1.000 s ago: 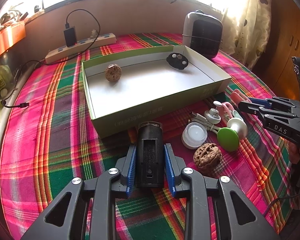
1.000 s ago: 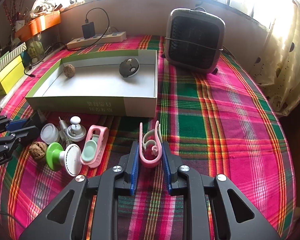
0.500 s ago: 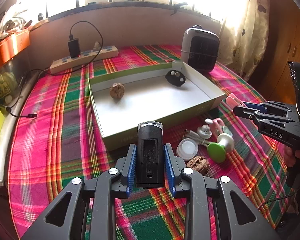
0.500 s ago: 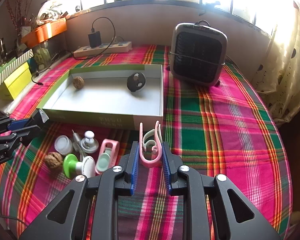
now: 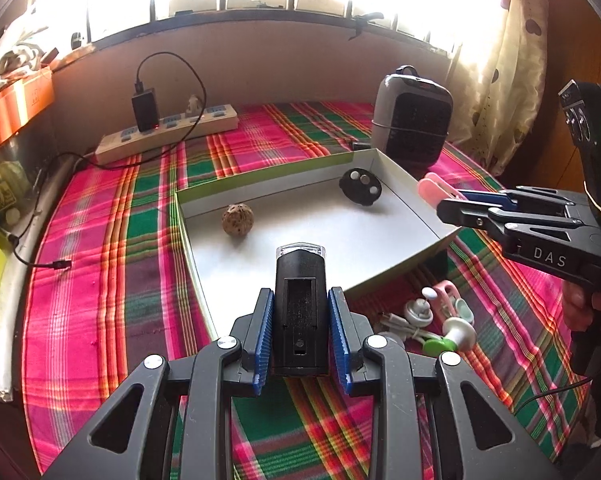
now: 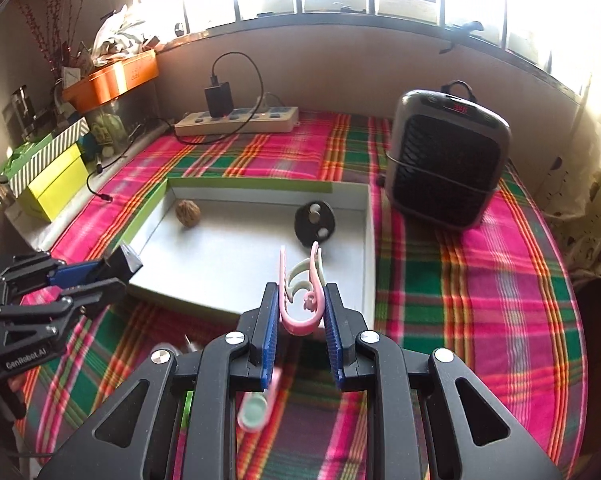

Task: Organize objects
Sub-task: 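Carry the black device with the left tool while the right tool carries the pink hook into the box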

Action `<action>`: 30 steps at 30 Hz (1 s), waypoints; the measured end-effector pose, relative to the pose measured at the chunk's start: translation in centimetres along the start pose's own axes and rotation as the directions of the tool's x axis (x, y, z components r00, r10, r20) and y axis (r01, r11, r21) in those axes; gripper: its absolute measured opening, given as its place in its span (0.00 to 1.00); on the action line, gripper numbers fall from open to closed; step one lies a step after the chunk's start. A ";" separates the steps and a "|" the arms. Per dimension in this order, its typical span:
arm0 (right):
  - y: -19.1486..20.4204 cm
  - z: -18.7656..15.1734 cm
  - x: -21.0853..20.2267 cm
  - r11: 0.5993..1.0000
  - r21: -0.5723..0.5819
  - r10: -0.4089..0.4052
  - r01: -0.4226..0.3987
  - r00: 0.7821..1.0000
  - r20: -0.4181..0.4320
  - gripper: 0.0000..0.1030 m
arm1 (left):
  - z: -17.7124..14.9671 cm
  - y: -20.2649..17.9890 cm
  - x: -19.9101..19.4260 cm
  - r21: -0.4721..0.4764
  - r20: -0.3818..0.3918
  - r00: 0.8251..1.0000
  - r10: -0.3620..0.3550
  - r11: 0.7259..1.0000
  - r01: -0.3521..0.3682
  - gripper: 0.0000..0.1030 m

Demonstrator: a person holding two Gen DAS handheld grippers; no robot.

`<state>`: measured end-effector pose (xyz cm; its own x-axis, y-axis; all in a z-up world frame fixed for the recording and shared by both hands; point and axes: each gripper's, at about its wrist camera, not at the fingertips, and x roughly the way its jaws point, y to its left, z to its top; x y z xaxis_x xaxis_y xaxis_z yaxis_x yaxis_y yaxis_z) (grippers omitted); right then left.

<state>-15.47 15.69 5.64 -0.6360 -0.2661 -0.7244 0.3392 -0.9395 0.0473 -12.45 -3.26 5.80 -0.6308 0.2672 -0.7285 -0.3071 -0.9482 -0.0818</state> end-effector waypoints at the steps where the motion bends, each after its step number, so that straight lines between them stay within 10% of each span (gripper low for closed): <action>1: 0.1 0.3 0.3 1.000 -0.004 0.006 -0.006 1.000 -0.002 0.22 | 0.3 0.1 0.3 -0.003 -0.003 1.000 -0.005 1.000 0.005 0.24; 30: 0.5 5.2 11.0 0.995 -0.050 0.075 -0.083 0.985 -0.157 0.22 | 3.8 1.6 7.7 0.012 -0.095 0.995 0.014 1.000 -0.013 0.24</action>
<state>-25.91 11.14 1.24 -0.4922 -0.2982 -0.8178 0.4253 -0.9021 0.0730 -20.47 -2.02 2.62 -0.5646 0.2361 -0.7909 -0.3071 -0.9495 -0.0643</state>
